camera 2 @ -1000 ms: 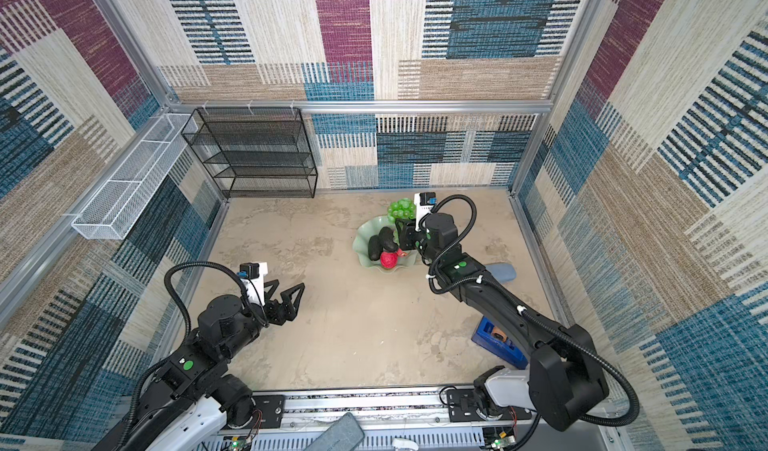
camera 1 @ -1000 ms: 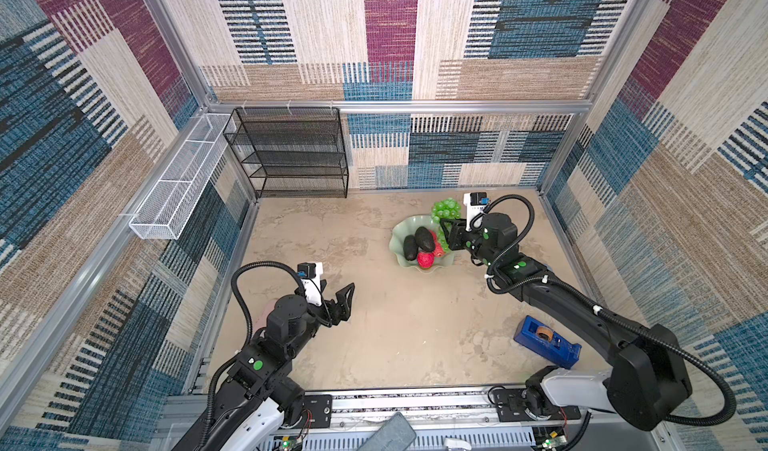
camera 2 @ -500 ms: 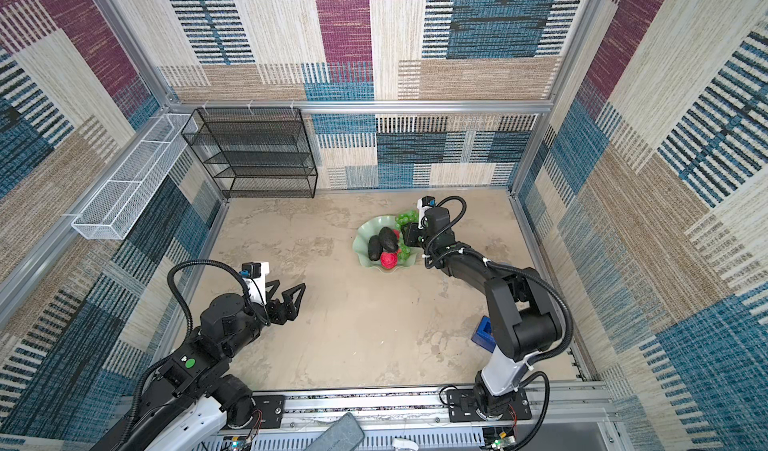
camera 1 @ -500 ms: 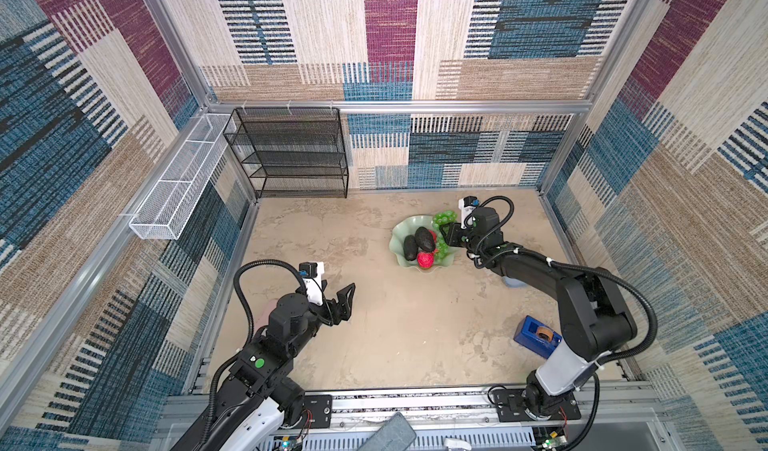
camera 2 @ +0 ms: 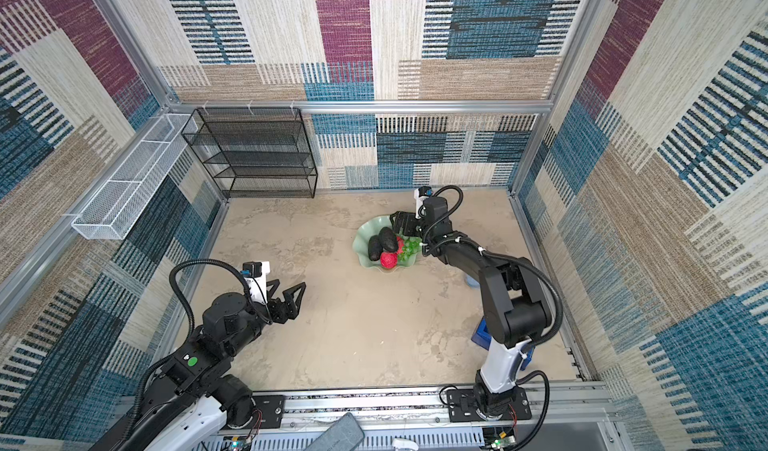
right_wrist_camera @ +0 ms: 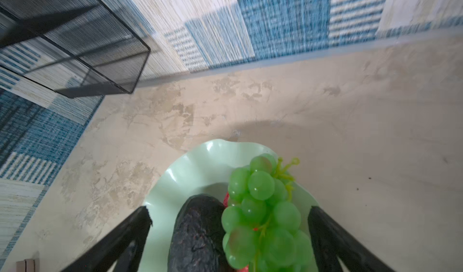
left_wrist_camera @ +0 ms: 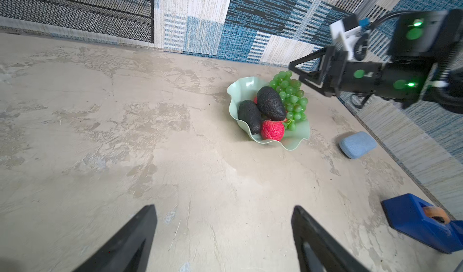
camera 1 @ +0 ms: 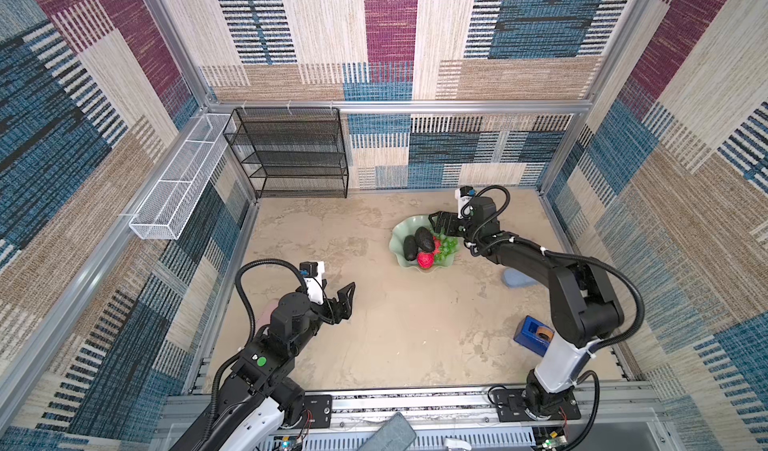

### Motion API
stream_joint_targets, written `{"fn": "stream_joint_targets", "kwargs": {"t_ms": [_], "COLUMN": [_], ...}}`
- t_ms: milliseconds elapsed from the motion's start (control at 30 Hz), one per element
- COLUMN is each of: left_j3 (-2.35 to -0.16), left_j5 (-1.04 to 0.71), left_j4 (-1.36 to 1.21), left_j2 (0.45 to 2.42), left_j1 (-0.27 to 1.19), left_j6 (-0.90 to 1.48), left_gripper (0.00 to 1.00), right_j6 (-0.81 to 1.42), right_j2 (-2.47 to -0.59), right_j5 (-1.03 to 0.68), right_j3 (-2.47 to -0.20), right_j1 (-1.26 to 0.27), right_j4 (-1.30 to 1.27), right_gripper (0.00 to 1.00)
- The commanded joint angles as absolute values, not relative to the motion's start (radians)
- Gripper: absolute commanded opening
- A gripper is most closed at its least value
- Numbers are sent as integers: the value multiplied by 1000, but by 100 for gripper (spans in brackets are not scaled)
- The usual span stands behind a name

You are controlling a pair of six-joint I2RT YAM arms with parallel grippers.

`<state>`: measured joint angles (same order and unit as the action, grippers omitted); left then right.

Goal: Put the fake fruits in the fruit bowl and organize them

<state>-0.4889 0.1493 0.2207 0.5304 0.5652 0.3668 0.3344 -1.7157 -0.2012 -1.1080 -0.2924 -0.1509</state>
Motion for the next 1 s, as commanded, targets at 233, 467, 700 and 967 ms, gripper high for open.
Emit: {"fn": "stream_joint_targets", "kwargs": {"t_ms": [233,467,700,967], "left_j3": [-490,-503,-329,-283], "left_j5": [333,676,478,270], "left_j4": [78,-145,-404,-756], "left_j2": [659,900,965,1242], "left_j1": [565,481,160,9], "left_j6": [334,42,90,95], "left_gripper": [94,99,99,100], "right_j6": [238,97,23,-93], "right_j2": [-1078,-765,-952,-1315], "right_j5": [116,416,502,425], "right_j3": [-566,-309,-256,-146], "right_j1": [-293,-290,-281,-211], "right_j4": [-355,-424,-690,-1242], "right_gripper": [100,100,100,100]}}
